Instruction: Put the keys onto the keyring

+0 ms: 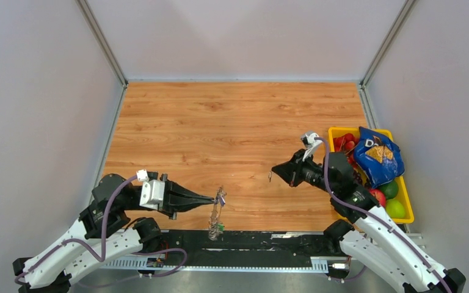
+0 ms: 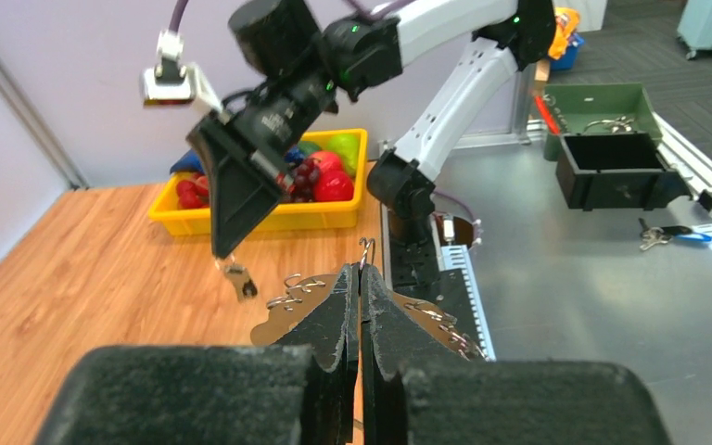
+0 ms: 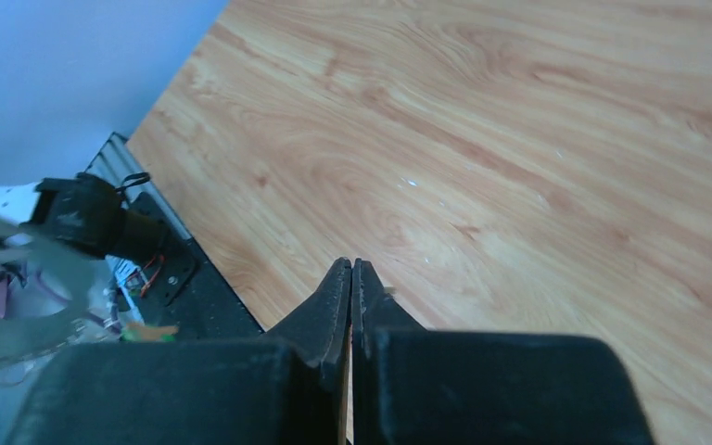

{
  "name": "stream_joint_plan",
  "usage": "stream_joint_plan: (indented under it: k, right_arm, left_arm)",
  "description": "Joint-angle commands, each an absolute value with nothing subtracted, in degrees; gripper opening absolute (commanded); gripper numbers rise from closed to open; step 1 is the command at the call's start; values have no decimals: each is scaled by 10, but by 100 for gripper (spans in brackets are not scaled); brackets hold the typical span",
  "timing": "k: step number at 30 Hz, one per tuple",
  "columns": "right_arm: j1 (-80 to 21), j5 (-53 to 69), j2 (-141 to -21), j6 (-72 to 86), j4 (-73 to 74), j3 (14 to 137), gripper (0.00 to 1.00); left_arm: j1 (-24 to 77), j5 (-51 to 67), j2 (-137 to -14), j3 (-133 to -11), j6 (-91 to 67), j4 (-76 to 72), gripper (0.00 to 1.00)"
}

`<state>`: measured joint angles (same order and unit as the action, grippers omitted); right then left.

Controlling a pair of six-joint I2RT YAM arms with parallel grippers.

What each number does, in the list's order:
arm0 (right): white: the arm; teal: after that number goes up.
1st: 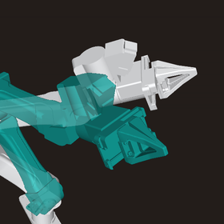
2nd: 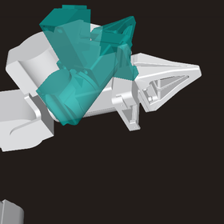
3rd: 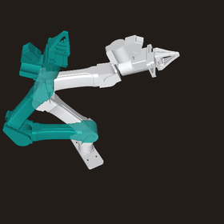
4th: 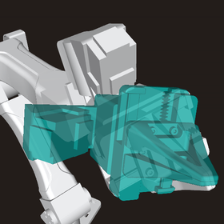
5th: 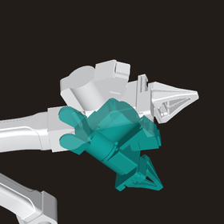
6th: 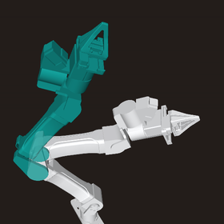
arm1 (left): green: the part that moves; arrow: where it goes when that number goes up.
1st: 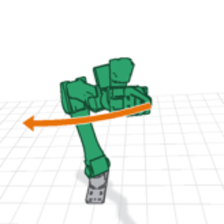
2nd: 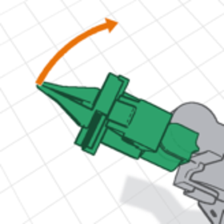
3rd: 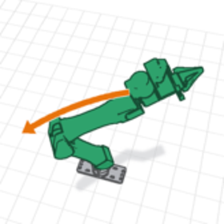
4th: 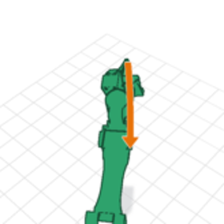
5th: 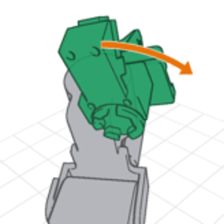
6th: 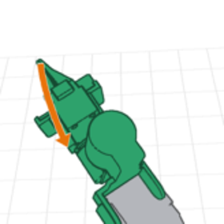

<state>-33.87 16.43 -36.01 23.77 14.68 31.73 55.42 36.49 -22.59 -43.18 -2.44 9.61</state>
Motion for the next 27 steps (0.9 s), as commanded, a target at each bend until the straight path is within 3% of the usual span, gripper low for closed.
stream_joint_plan:
  k: [1,11,27]
  right_arm:
    - [-360,242,-366,161,129,383,0]
    - [-442,247,-402,42,134,496,0]
    - [-766,-45,-507,-227,91,572,0]
  left_arm:
    - [556,325,-225,-424,14,68,0]
    - [555,299,-216,-402,46,35,0]
    - [556,359,-220,-421,44,78,0]
